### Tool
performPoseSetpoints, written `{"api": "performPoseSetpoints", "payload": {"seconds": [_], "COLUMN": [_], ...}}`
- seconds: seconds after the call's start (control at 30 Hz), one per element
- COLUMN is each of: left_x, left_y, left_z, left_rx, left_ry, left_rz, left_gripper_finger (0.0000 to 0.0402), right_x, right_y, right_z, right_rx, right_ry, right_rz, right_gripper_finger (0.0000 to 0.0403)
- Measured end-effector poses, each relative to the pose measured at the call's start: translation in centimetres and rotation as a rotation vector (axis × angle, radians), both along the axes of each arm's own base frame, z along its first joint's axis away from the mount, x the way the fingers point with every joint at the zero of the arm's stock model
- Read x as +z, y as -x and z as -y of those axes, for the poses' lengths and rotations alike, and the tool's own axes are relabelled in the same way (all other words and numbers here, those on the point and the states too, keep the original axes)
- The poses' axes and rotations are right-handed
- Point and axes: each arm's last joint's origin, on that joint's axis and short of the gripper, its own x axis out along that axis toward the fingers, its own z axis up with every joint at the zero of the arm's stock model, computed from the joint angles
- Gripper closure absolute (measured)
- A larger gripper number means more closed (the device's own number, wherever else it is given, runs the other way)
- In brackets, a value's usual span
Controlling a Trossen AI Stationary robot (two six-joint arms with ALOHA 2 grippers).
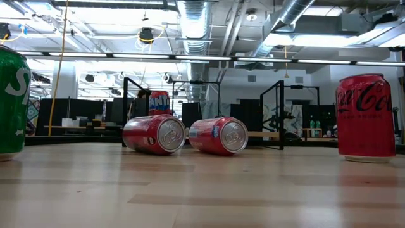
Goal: Place canned beverage on shelf
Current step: Put the red soda can on the shelf and align with the other red soda can
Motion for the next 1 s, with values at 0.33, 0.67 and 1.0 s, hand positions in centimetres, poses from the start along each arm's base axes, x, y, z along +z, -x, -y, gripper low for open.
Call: {"api": "performPoseSetpoints", "payload": {"seconds": [0.33,0.67,1.0], "left_x": [0.4,0.6,0.8], "left_y": [-2.5,-6.3,-8.7], "left_z": [1.9,3.6,4.3], "left_rx": [-0.015,-0.11,-0.072], "left_ry": [-0.312,-0.577,-0.724], "left_rz": [0.07,-0.064,-0.084], "left_gripper_finger": [0.007,0.007,0.007], "right_x": [-0.6,-0.7,-1.2], "right_y": [0.2,0.3,0.7], "right_z": [0.2,0.2,-0.5], "right_rx": [-0.006,-0.004,0.015], "right_ry": [0.014,0.017,0.029], "right_rz": [-0.065,-0.084,-0.133], "right_gripper_finger": [0.0121,0.0121,0.0121]}}
